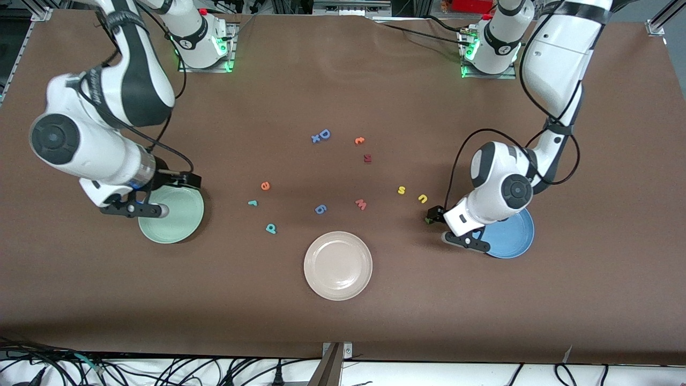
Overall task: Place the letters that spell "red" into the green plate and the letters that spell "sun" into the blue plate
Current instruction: 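Move the left gripper to green c while the right gripper reaches teal r, then place green c on blue plate while the right gripper grasps teal r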
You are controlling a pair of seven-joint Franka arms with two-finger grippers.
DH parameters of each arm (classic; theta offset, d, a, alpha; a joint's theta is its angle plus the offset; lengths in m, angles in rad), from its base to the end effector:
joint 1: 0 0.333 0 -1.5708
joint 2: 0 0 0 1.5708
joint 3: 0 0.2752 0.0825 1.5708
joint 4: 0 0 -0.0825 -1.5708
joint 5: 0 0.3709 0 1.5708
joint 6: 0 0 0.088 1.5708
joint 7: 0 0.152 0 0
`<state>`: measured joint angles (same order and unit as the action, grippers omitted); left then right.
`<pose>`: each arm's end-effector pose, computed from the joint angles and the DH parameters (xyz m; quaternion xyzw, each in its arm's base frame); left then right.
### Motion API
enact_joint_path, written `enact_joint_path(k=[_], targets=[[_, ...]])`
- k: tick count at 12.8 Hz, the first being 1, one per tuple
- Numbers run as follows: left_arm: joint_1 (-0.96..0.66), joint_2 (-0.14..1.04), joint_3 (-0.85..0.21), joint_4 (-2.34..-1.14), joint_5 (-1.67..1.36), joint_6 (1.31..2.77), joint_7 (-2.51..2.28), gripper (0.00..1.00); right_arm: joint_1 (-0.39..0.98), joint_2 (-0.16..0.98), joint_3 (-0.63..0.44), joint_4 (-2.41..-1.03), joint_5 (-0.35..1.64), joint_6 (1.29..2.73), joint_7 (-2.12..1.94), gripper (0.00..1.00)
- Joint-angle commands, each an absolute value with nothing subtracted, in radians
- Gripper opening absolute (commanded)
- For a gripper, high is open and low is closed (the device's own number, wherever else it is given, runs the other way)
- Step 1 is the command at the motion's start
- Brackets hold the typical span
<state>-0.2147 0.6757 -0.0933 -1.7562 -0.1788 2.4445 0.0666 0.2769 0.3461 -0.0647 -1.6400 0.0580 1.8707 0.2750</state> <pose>0.6005 -0.1962 0.1200 0.9903 -0.1079 -0.0043 0.0869 0.5979 0.1382 0.3291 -0.9974 0.0402 0.0594 0.0018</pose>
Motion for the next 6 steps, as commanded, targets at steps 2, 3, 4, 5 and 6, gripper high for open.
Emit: enact_joint_path(k=[2,3,4,5,6], targets=[[-0.258,0.681,-0.081,-1.761,-0.195,2.473,0.038,0.99,0.304,0.365,-0.069,-1.727,0.072,2.027,0.310,1.00],[-0.261,0.681,-0.081,-1.769,-0.195,2.473,0.038,0.98,0.311,0.371,-0.069,-1.752,0.072,2.072,0.310,1.00],[-0.262,0.684,-0.081,-1.773,-0.195,2.474,0.038,0.94,0.319,0.379,-0.069,-1.781,0.074,2.124,0.314,1.00],[-0.264,0.687,-0.078,-1.776,-0.190,2.474,0.038,0.87,0.325,0.383,-0.069,-1.814,0.072,2.182,0.342,0.99],[-0.267,0.687,-0.078,-1.776,-0.167,2.474,0.034,0.81,0.345,0.396,-0.069,-1.842,0.072,2.239,0.368,1.00]])
